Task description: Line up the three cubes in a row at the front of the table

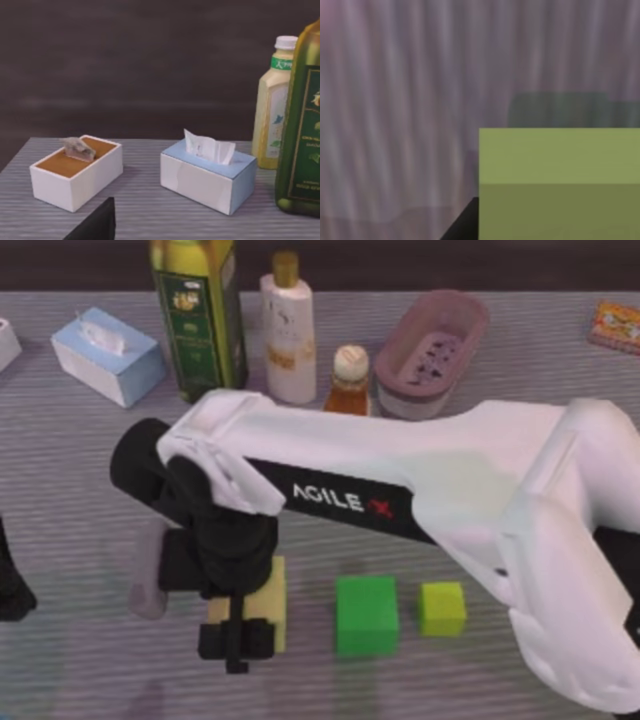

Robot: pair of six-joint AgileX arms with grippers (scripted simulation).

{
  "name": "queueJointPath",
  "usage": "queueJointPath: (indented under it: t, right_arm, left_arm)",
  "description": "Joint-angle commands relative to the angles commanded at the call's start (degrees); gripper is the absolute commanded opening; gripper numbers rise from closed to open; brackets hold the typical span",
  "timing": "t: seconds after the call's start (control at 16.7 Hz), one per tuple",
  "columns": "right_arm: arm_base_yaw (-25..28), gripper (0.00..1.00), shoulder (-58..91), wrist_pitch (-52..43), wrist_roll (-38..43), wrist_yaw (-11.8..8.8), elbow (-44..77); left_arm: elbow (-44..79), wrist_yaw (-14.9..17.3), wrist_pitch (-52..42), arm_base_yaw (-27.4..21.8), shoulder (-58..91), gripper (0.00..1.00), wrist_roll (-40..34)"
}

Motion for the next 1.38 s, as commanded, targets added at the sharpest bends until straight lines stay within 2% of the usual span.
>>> queueJointPath:
  t: [0.66, 1.38]
  right_arm:
    - [0.0, 0.98, 0.0, 0.0, 0.0, 0.0, 0.0]
    - [0.0, 1.0, -0.2, -2.2, 0.0, 0.0, 2.1]
  left_arm:
    - [0.0, 0.0, 0.0, 0.0, 0.0, 1.0, 0.0]
    - [0.0, 0.0, 0.0, 0.0, 0.0, 1.0, 0.0]
